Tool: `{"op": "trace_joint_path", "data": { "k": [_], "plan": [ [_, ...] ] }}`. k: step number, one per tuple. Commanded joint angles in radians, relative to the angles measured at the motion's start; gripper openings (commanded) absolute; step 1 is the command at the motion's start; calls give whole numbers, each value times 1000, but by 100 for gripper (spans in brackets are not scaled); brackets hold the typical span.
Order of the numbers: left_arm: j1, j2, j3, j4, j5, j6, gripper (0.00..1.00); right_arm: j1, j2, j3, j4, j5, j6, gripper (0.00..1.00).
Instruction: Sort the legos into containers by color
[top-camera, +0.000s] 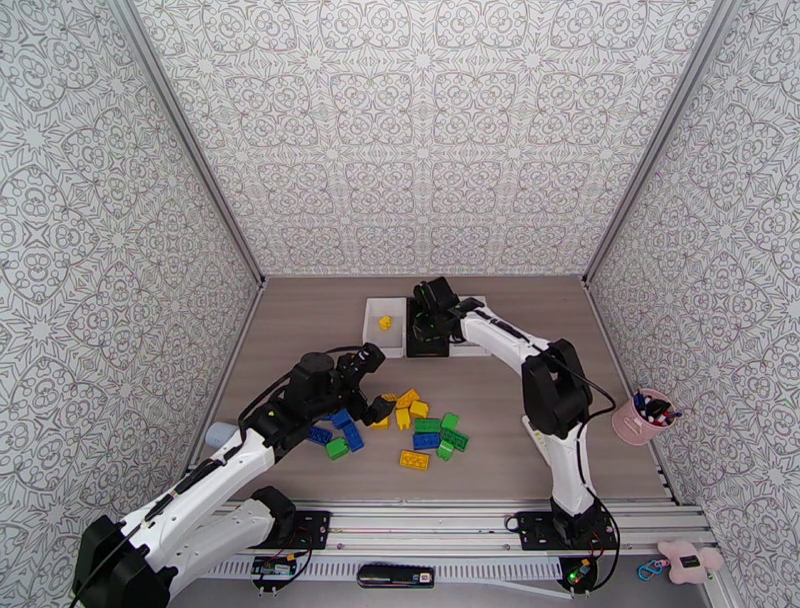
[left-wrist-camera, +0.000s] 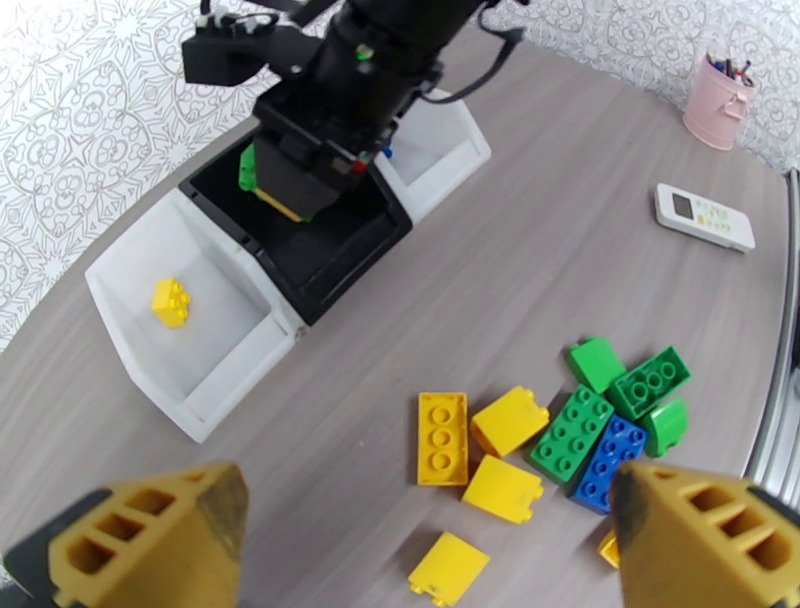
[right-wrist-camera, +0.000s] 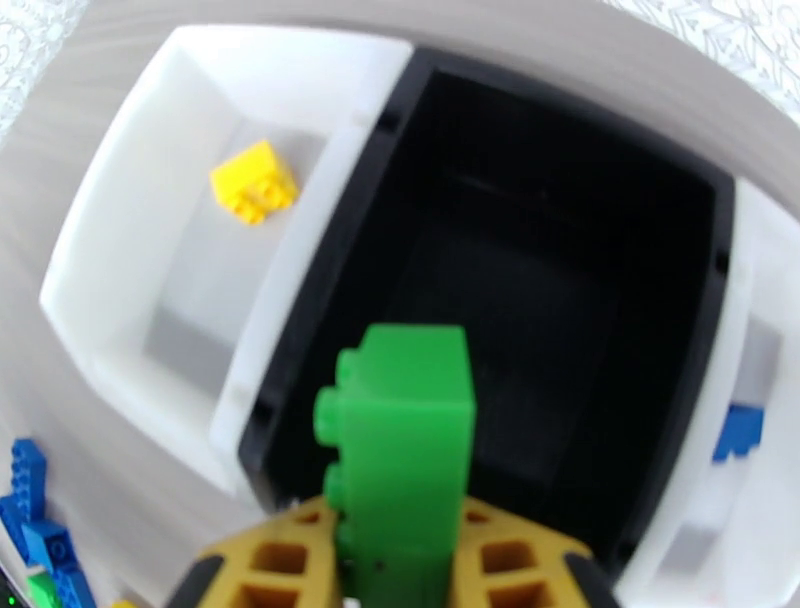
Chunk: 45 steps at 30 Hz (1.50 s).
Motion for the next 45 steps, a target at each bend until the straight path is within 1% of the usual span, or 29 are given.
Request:
{"op": "trace_joint_path", "data": {
  "k": [1,3,5,6,12,13,16,19,21,24,27,32,35,42,45],
  "plan": [
    [-6,-9,-19,-8,-11,-16,100,-7,68,99,-54,32,-32,19],
    [-3,-8,-22,-5,-11,-25,100,-7,85,128,-64,34,-33,24],
    [3,-8,-21,-1,-11,-37,100,-8,79,133,-61,31,-37,31],
    [6,-8,-20,0,-40,-43,100,-8,73,133,-61,31,-38,34],
    [35,-5,-17,12,-71,-121,100,-8,-4,95,-57,37,-52,56],
    [43,-3,-16,12,-81,-141,100,-8,-22,79,-53,32,-55,58],
    [64,8,-1,-8,-156,-209,100,-7,-82,21,-33,8,-64,65],
    [88,24,24,-57,-239,-280,100,-4,-151,-48,-8,-28,-74,76],
    [108,45,46,-109,-284,-328,100,0,-199,-98,10,-57,-82,82],
    [140,90,88,-200,-329,-384,100,9,-259,-157,16,-98,-97,88],
    [181,153,143,-316,-342,-431,100,30,-306,-201,3,-114,-121,90],
    [255,282,222,-472,-326,-487,100,60,-351,-254,-30,-145,-139,91],
    [284,355,250,-519,-301,-493,100,69,-372,-289,-29,-147,-133,90],
    [313,507,313,-595,-271,-494,99,71,-401,-335,-10,-140,-114,91],
    [323,561,342,-629,-265,-492,96,71,-410,-346,-9,-129,-113,91]
  ]
}}
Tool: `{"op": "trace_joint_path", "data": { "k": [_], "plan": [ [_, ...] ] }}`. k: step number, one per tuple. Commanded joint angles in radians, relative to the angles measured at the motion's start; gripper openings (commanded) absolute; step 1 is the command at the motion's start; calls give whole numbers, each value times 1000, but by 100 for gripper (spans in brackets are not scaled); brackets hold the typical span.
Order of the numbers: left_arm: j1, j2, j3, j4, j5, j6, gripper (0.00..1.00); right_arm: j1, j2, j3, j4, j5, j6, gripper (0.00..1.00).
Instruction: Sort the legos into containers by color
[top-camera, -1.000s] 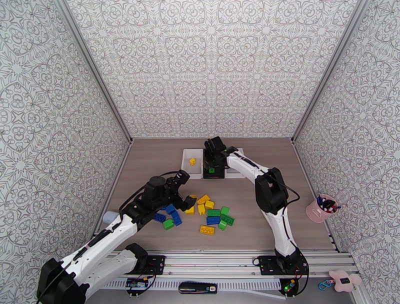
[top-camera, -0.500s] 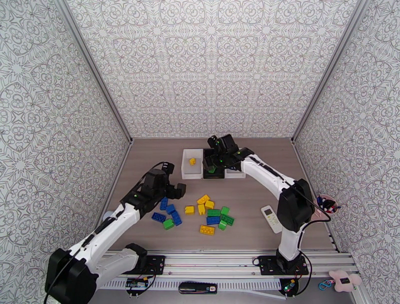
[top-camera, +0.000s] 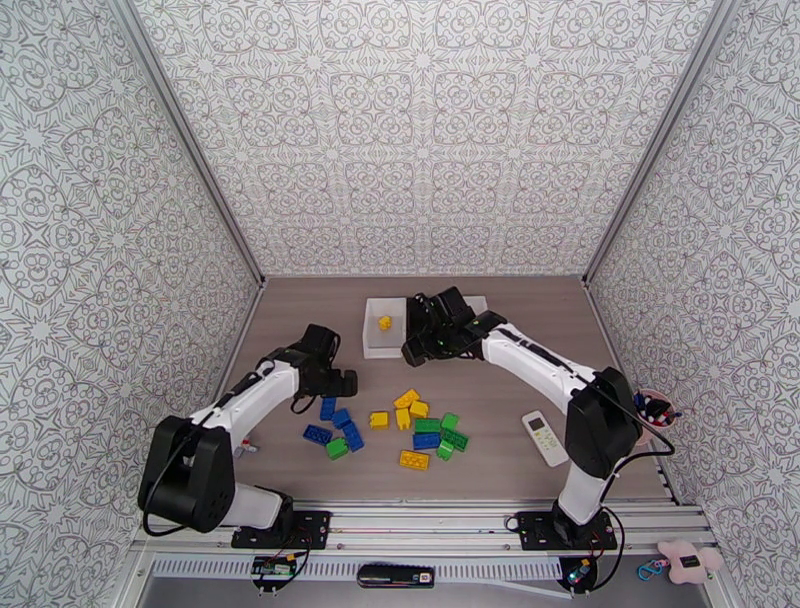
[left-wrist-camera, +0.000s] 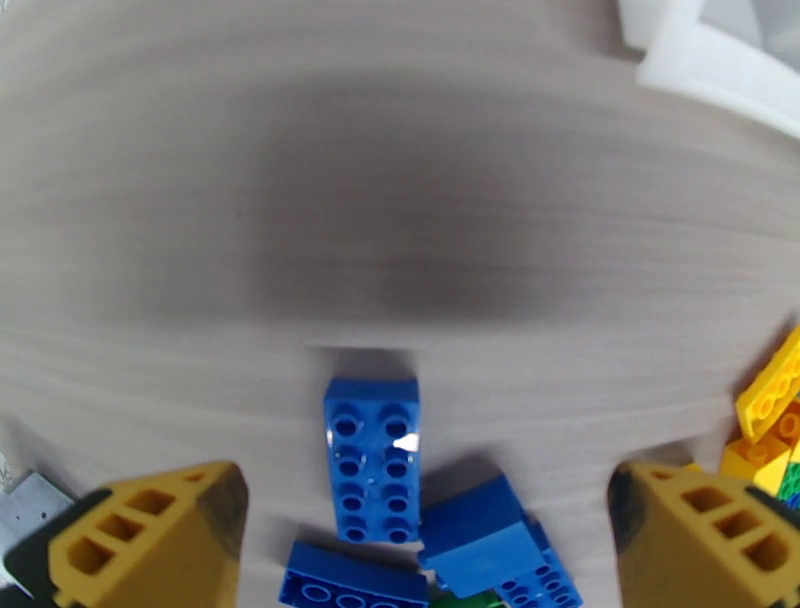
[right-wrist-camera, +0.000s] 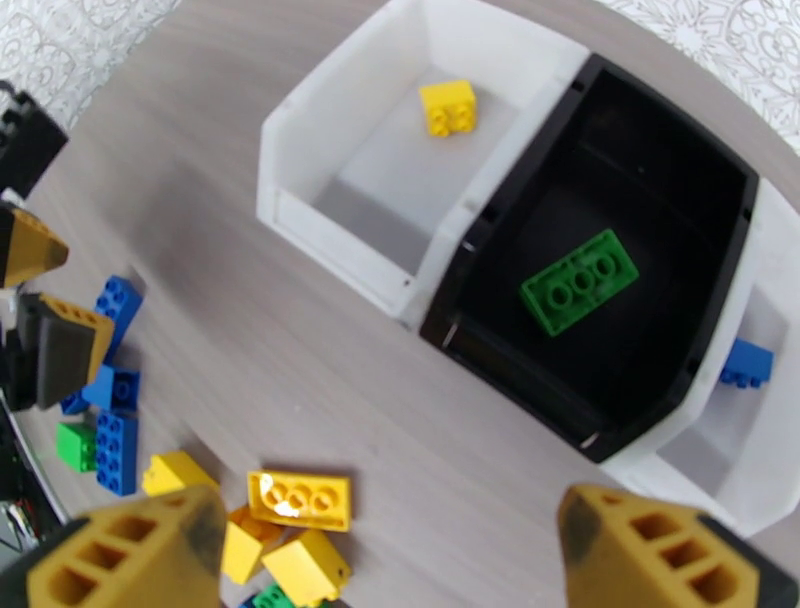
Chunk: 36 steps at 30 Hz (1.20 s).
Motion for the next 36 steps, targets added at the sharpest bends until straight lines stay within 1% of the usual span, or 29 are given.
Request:
{"op": "trace_joint_path", "data": {
  "k": [1,6,8,10,13,15,18,25,31,36],
  "plan": [
    [15,50,53,-82,26,-5,95,2,-38,-23,-2,4,6,91],
    [27,120,75,-110,23,-8,88,0,-50,-43,1,13,11,91],
    [33,141,77,-112,19,-10,82,1,-57,-49,6,13,12,91],
    [35,160,82,-115,17,-10,78,1,-62,-55,7,13,12,91],
    [36,183,84,-119,16,-10,69,1,-66,-62,10,15,15,91],
    [35,194,88,-122,18,-11,65,1,-69,-62,10,16,17,91],
    [35,207,89,-122,23,-15,55,1,-69,-62,12,20,20,91],
    [39,228,83,-118,20,-15,38,1,-80,-77,33,11,29,90],
    [44,219,71,-112,15,-16,30,1,-102,-90,42,8,42,91],
    [39,150,69,-79,8,-42,30,-3,-139,-129,81,12,73,91]
  ]
}}
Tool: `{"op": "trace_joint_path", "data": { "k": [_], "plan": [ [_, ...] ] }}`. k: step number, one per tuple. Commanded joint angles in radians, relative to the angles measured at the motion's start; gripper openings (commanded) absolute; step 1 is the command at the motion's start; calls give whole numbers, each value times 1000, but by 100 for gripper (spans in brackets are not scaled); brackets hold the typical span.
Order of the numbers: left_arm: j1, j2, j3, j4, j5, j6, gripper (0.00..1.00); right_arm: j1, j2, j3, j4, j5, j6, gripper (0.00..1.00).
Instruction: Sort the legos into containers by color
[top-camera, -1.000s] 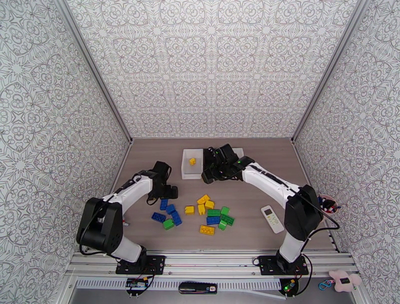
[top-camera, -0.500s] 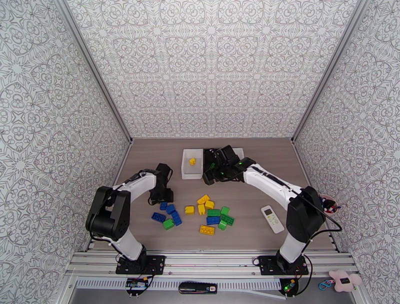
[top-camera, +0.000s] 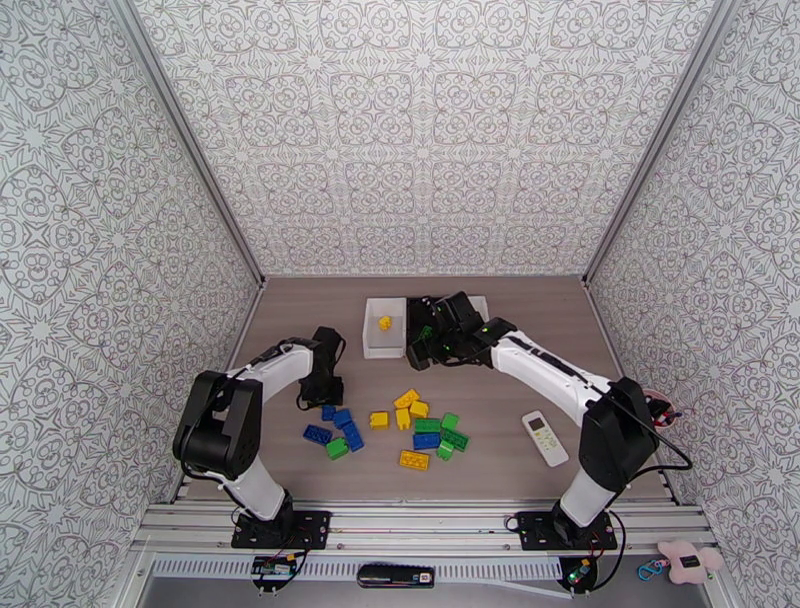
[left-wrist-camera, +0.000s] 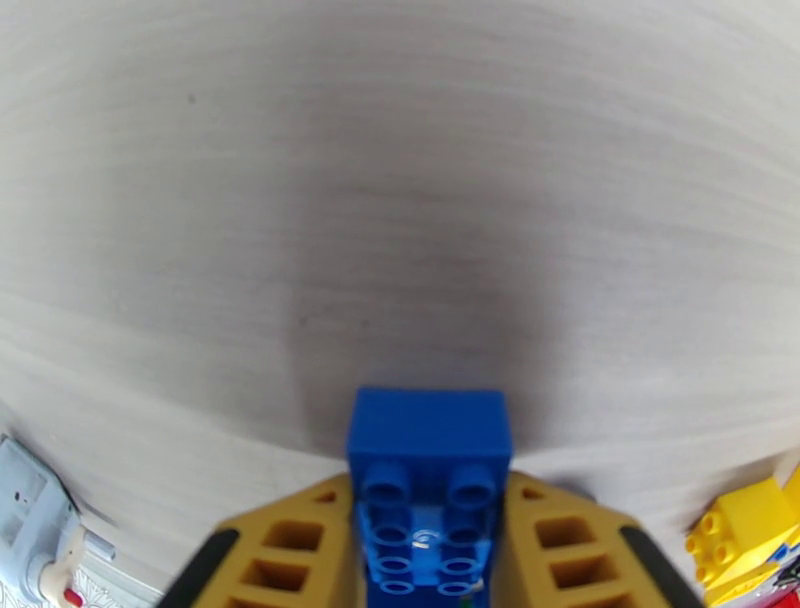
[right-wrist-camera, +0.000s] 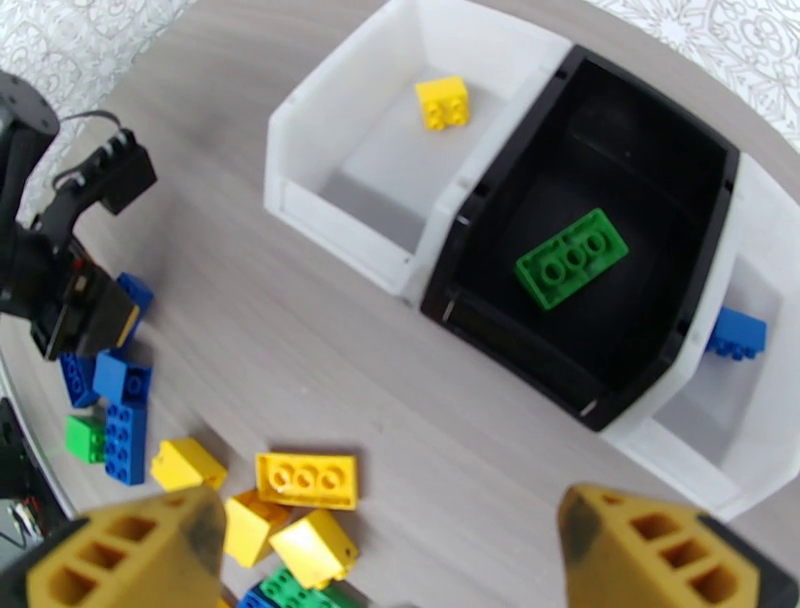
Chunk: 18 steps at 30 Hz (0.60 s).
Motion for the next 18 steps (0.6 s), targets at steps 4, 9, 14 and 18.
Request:
{"op": "trace_joint_path", "data": {
  "k": [4,9,14,18],
  "plan": [
    [-16,-143,14,94,25,-42,30,-15,-90,-74,88,7,75,91],
    [-80,-210,49,208,68,-48,30,-48,-151,-124,131,10,130,91],
    [-204,-215,111,347,71,21,29,-89,-215,-166,149,10,161,92],
    [-272,-159,182,422,101,35,29,-116,-258,-194,152,6,173,94]
  ]
}}
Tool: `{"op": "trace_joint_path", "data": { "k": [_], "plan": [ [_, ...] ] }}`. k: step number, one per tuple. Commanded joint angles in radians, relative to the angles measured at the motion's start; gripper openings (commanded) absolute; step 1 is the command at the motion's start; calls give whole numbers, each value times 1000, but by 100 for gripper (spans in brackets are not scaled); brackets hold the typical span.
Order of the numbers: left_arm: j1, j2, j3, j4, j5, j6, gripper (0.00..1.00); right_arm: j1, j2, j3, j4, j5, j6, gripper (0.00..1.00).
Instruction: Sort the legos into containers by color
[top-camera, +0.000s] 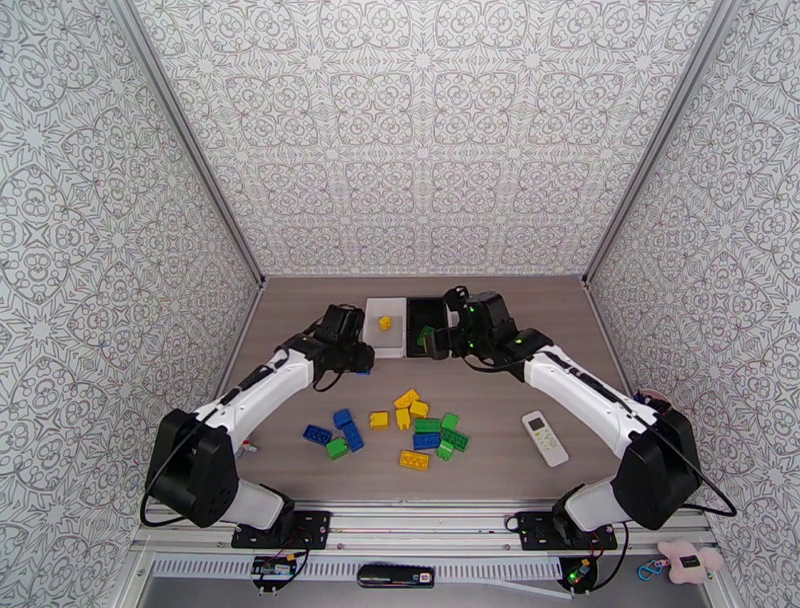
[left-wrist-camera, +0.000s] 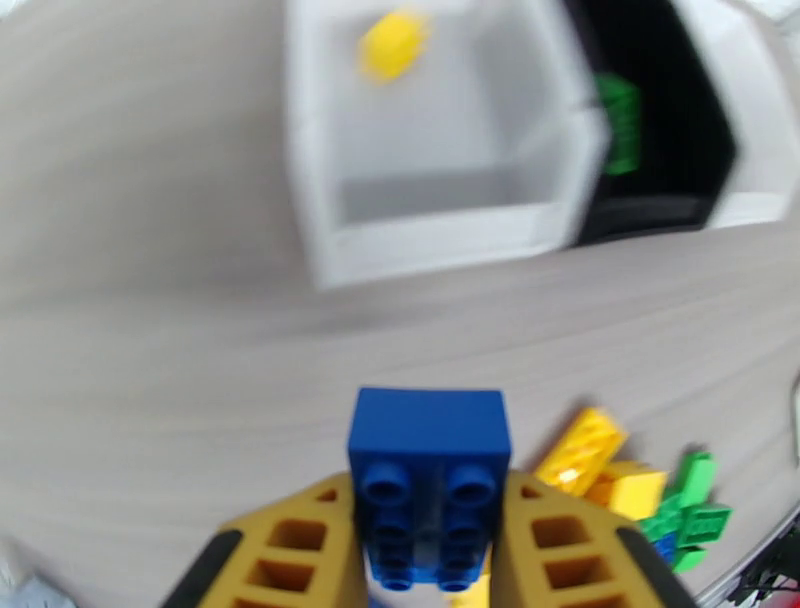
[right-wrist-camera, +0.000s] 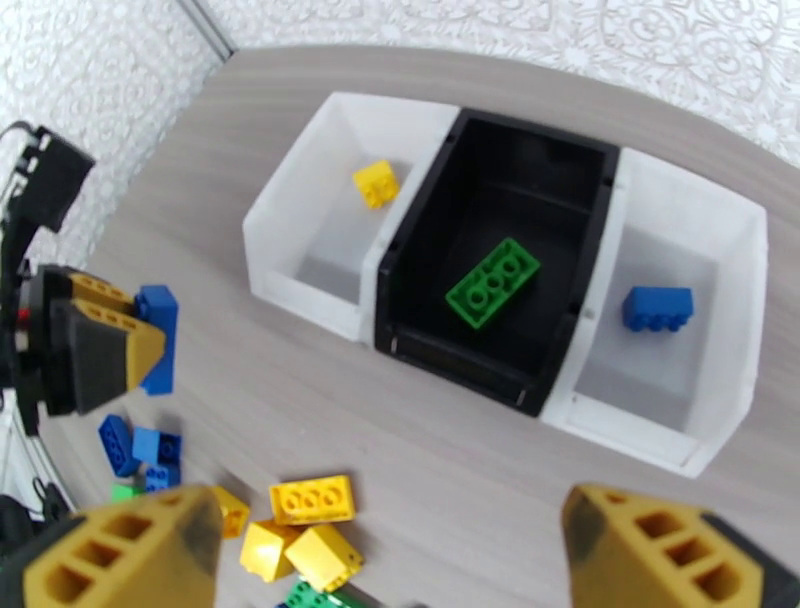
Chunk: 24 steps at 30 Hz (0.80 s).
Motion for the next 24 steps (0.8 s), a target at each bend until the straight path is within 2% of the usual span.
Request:
{"op": "trace_joint_path", "data": {
  "k": [1,11,17,24],
  "plan": [
    [-48,55,73,128,48,41,29,-23,-49,-33,22,5,34,95],
    [-156,330,366,199,103,68,30,-83,-168,-131,17,29,70,98],
    [-176,480,518,259,120,31,31,-120,-211,-175,7,0,76,97],
    [-187,675,760,255,127,-9,31,-139,-229,-178,-15,-11,70,97]
  ]
}}
